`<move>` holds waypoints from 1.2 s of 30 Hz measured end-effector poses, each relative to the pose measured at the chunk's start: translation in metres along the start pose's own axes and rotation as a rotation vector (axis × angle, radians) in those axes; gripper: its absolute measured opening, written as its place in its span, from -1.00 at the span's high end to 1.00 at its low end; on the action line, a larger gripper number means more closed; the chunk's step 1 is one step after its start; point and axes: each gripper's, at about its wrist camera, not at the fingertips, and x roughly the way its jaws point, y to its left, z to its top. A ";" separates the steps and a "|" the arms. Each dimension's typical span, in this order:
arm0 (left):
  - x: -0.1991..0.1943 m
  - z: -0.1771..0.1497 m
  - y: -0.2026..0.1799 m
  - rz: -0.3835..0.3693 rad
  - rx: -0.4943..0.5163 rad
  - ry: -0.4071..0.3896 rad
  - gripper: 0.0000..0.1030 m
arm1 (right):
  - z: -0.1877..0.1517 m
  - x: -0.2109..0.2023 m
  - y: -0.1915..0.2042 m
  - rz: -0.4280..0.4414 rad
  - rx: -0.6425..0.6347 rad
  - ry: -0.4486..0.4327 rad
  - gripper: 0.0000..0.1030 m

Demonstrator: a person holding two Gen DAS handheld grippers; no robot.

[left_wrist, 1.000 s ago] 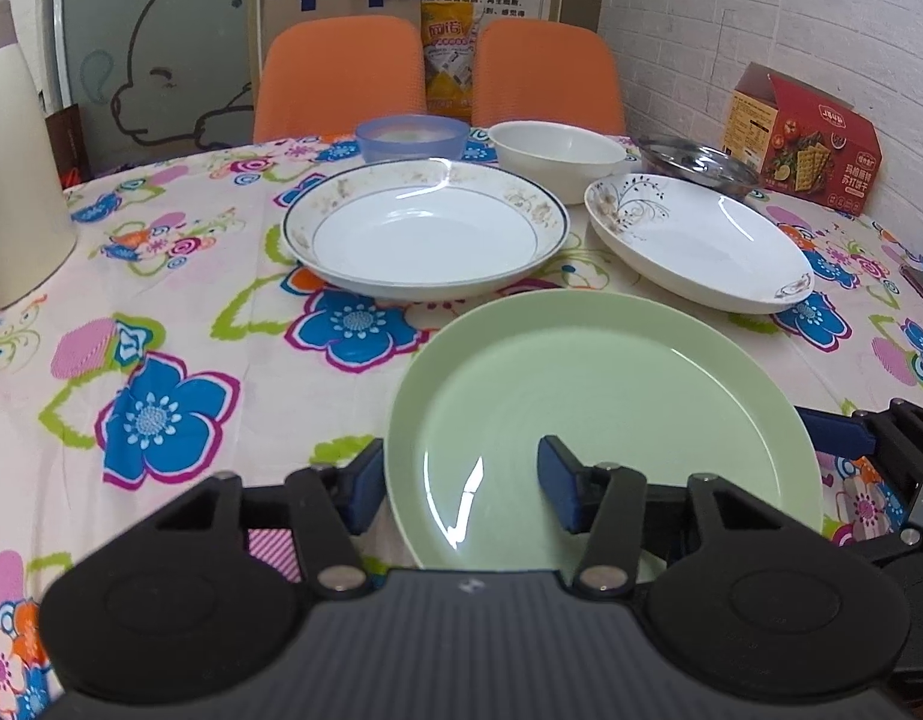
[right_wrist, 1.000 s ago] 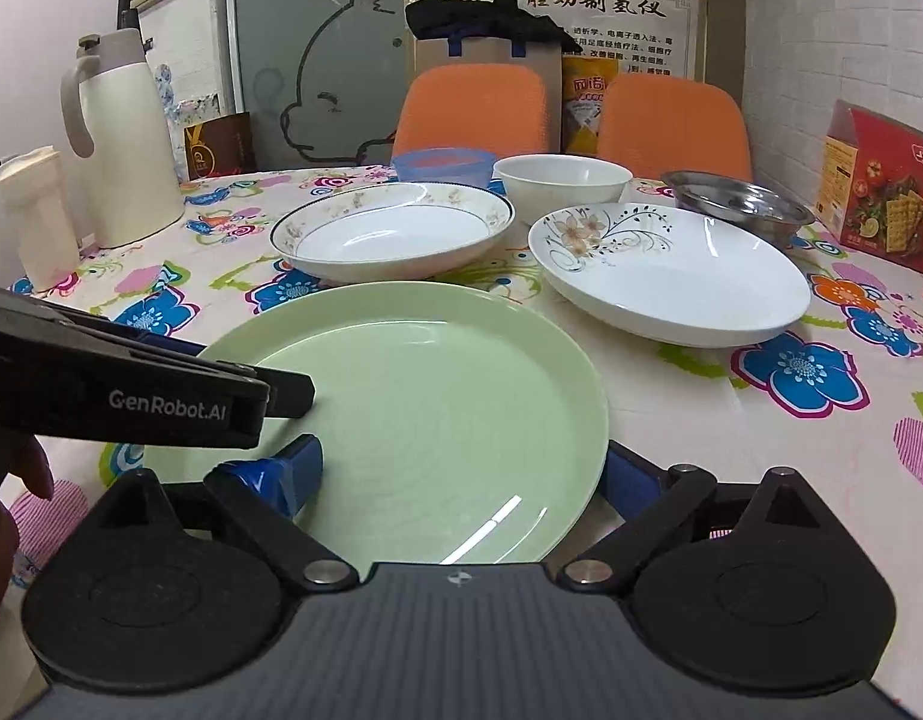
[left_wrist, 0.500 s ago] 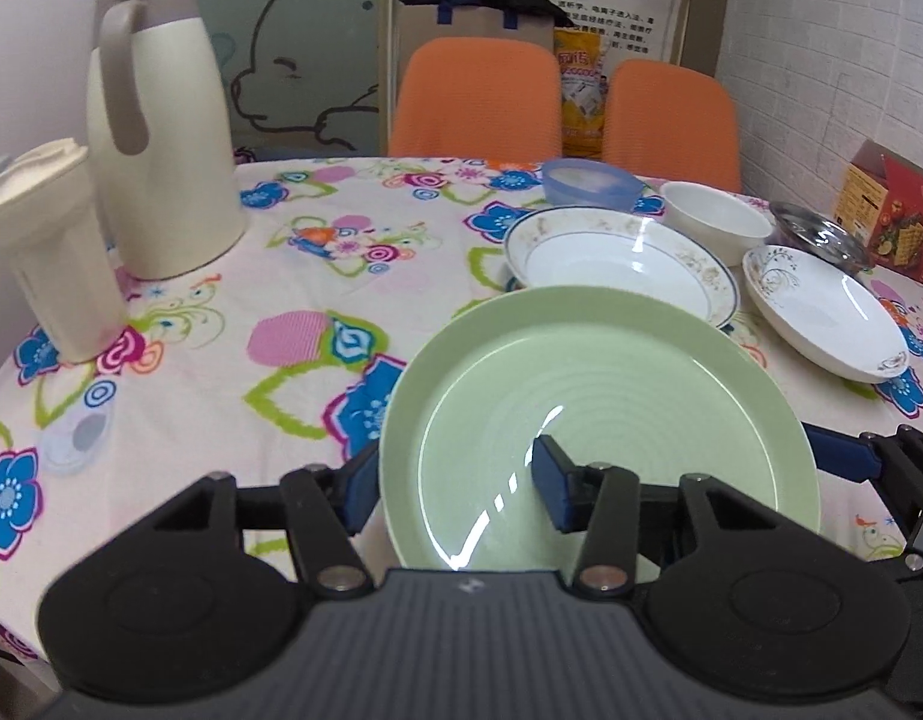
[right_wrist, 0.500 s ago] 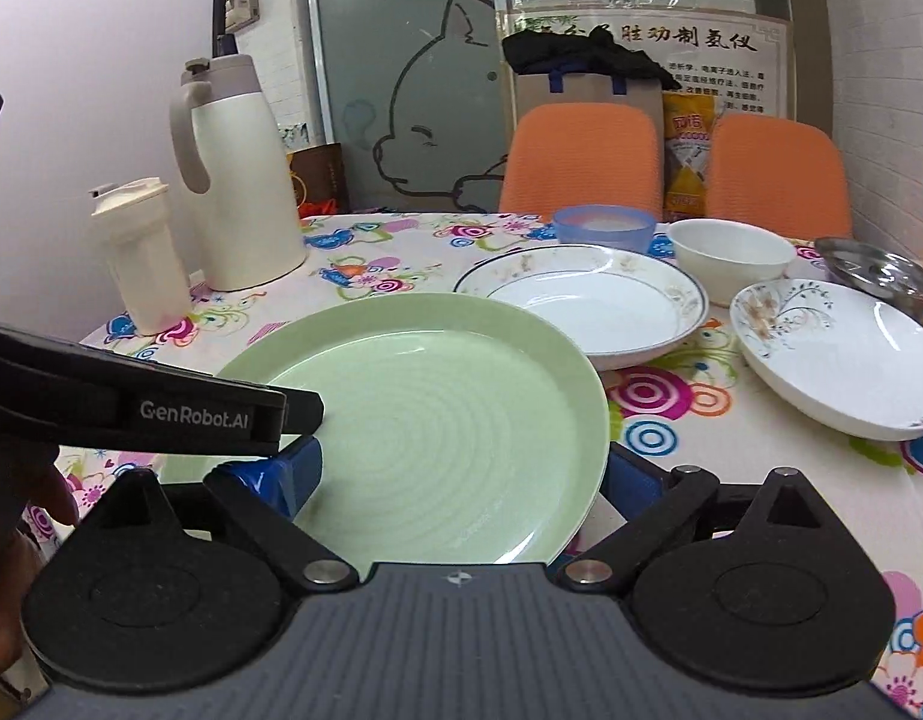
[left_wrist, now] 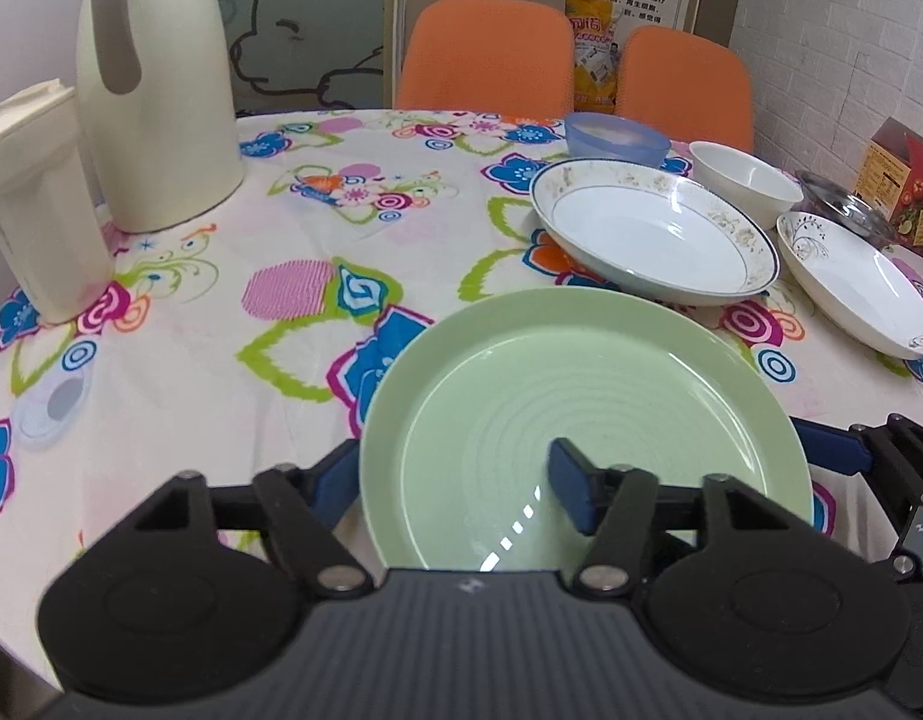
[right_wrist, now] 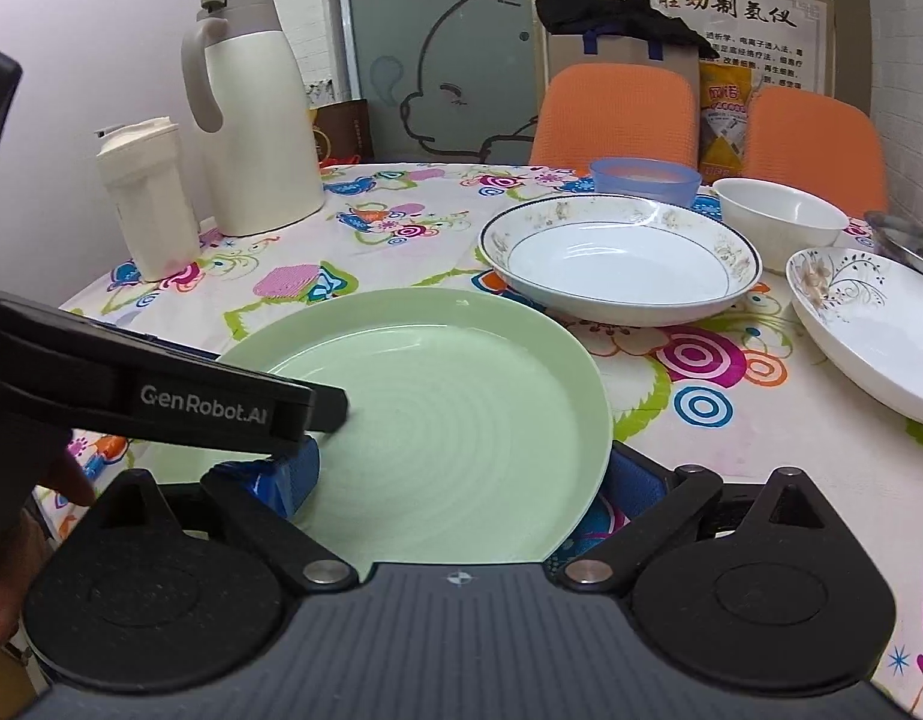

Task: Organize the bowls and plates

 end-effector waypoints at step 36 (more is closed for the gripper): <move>0.011 0.056 -0.064 0.119 -0.134 -0.044 -0.54 | -0.004 -0.043 -0.144 0.165 0.323 -0.091 -0.68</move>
